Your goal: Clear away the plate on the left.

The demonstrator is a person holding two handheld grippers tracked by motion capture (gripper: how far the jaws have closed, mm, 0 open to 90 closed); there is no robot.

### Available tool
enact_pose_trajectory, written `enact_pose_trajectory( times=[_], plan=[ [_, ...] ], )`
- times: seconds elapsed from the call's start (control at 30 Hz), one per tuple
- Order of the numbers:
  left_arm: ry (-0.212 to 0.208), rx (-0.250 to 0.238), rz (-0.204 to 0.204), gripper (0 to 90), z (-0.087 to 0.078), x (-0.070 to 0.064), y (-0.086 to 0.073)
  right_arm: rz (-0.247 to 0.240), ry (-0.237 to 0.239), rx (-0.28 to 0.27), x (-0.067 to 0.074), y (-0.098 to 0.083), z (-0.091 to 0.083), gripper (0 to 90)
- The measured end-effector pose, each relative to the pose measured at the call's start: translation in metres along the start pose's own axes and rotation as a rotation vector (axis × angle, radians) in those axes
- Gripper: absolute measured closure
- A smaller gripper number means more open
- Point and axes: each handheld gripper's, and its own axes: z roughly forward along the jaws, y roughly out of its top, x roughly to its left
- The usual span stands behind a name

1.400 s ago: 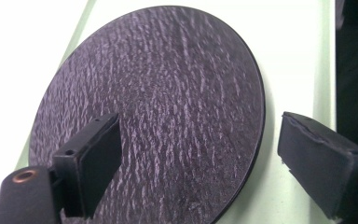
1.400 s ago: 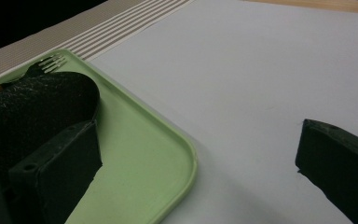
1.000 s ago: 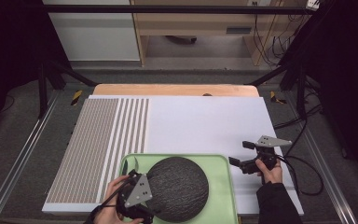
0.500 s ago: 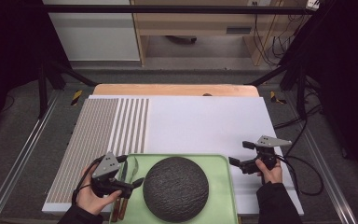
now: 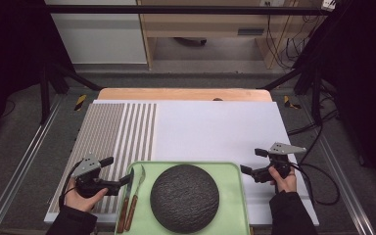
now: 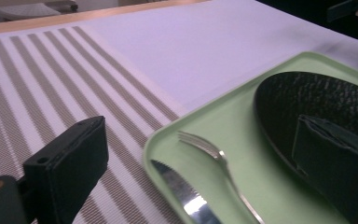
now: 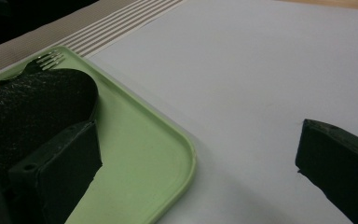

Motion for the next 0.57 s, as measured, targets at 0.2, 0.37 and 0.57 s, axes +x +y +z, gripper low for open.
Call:
enact_pose_trajectory(
  times=[0.2,0.37,0.57],
  plan=[
    [0.017,0.001,-0.012,3.3,-0.002,0.016,-0.011,0.003,-0.001,0.004,0.0,0.0,0.0,0.2],
    [0.028,0.006,-0.017,3.3,-0.001,0.023,-0.016,0.005,0.001,0.008,-0.001,-0.001,0.0,0.2],
    [0.035,0.014,-0.028,3.3,0.0,0.028,-0.02,0.003,0.0,0.012,-0.001,-0.001,0.0,0.2]
  ],
)
